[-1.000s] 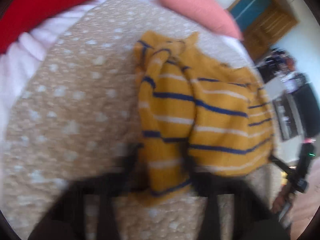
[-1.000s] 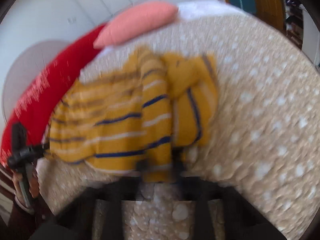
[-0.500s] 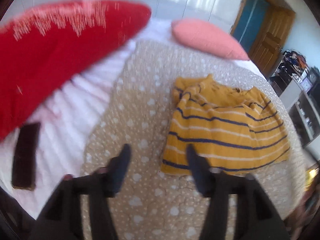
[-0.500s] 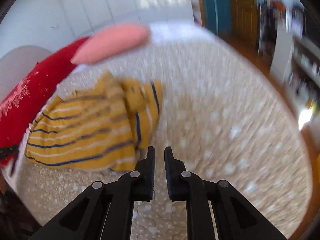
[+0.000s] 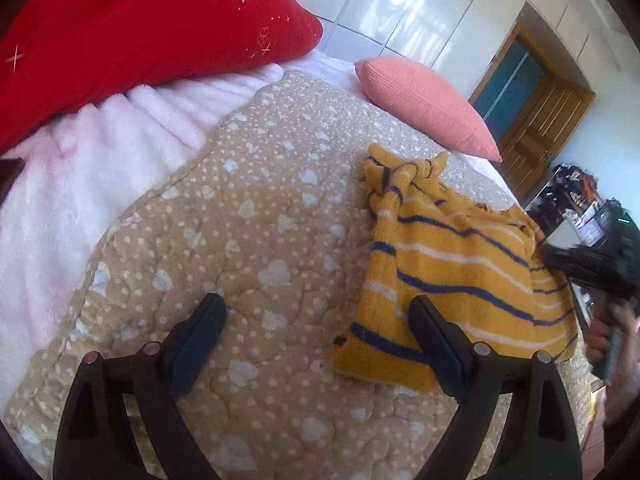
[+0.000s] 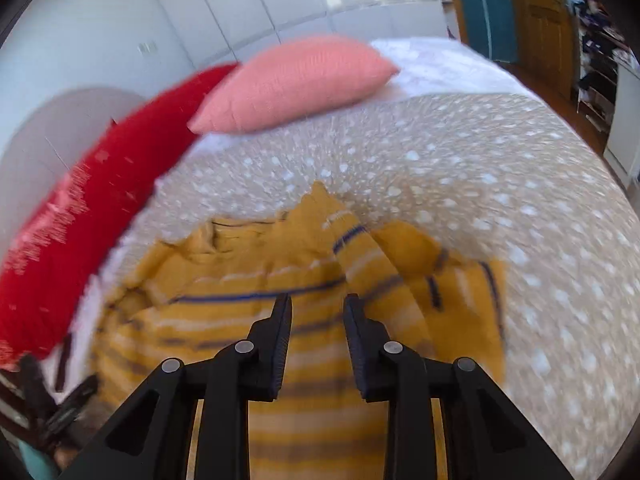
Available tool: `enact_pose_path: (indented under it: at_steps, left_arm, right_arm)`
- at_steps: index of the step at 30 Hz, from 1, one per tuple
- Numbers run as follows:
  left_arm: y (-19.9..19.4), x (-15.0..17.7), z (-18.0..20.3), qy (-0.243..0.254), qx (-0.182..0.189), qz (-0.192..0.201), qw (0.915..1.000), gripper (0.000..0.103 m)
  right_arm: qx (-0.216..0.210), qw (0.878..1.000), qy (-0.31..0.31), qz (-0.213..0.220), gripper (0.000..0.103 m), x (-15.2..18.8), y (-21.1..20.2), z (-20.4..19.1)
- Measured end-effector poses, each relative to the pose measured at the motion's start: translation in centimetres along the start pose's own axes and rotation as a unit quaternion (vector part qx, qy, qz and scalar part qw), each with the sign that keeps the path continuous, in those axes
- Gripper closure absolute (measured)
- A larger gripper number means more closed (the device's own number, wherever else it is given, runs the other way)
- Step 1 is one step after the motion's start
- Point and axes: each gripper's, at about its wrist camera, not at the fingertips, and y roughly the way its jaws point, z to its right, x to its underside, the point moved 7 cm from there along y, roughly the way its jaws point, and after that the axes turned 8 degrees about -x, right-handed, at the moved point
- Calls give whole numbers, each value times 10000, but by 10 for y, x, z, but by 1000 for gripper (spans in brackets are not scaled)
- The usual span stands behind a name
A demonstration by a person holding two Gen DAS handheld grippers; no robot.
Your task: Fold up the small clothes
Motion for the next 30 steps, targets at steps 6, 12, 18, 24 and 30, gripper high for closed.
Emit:
enact_pose_path:
  at_steps: [6, 12, 18, 24, 30]
  left_arm:
    - [3, 2, 6, 138, 51, -2, 9999, 2]
    - [3, 2, 4, 41, 159, 57, 9998, 2]
    - [-5, 5, 1, -38, 283, 126, 9995, 2]
    - [-9, 6, -3, -160, 481, 184, 9985, 2]
    - [-10, 7, -2, -178, 524, 171, 9983, 2]
  right_arm:
    - [986, 9917, 830, -53, 83, -29, 33, 48]
    - [84, 9951, -962, 230, 77, -29, 3, -104]
    - [-325, 9788, -1877, -757, 77, 9, 71, -211]
    - [196, 9664, -2098, -1470, 74, 22, 172, -259]
    - [-146, 9613, -2309, -1493, 44, 26, 171, -279]
